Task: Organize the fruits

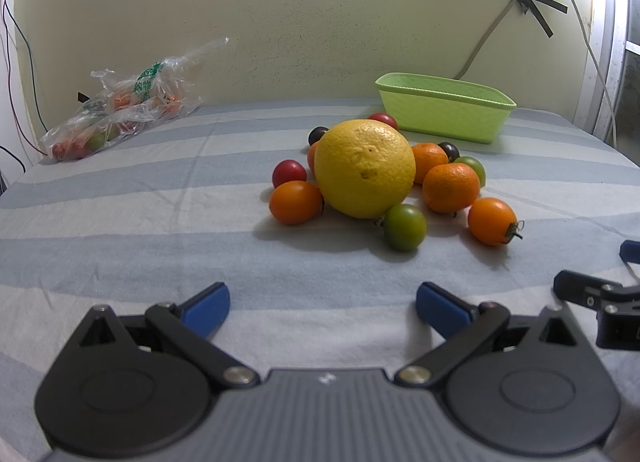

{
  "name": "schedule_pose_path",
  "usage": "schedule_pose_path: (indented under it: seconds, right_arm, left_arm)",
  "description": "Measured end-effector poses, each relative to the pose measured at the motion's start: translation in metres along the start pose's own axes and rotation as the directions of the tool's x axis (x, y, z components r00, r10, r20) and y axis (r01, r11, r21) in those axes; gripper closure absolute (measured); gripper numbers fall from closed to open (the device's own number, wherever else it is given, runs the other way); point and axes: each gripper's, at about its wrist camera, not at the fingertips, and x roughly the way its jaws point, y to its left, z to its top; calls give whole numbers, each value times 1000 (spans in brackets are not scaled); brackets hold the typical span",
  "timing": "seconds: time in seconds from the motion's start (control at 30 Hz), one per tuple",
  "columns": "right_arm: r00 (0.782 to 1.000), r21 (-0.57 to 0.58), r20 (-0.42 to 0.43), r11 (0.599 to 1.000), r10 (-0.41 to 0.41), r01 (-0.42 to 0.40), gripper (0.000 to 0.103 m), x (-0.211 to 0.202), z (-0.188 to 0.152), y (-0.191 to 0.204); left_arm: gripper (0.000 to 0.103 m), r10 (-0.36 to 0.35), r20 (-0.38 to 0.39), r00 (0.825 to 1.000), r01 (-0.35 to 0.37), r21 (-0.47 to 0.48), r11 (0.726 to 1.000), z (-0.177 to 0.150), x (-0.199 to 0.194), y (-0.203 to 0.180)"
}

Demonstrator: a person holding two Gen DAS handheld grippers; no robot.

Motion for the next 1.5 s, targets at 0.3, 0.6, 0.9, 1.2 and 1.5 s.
schedule_pose_path:
  seconds: [0.3,0.6,0.9,1.2,1.5]
  right_arm:
    - [1000,-2,0,1000,4,-4,0,0,0,0]
    - [993,-96,-21,988,118,-120,0,-2,0,-17]
    - [975,-127,40,969,220,-213,29,-12,17,-17]
    - [949,-180,36,936,314,-303,64,-6,32,0]
    - [929,-250,28,903,369,-351,66,-1,37,11]
  left_arm:
    - [0,-47,34,998,49,-66,997,-3,-6,12]
    - [0,-158,175,972,198,-243,950,-14,-25,48]
    - [0,-203,176,963,224,-110,968,0,-29,33]
    - [11,-285,114,952,288,-9,958,17,-10,6]
    - [38,-361,14,932,361,-113,926,28,14,12]
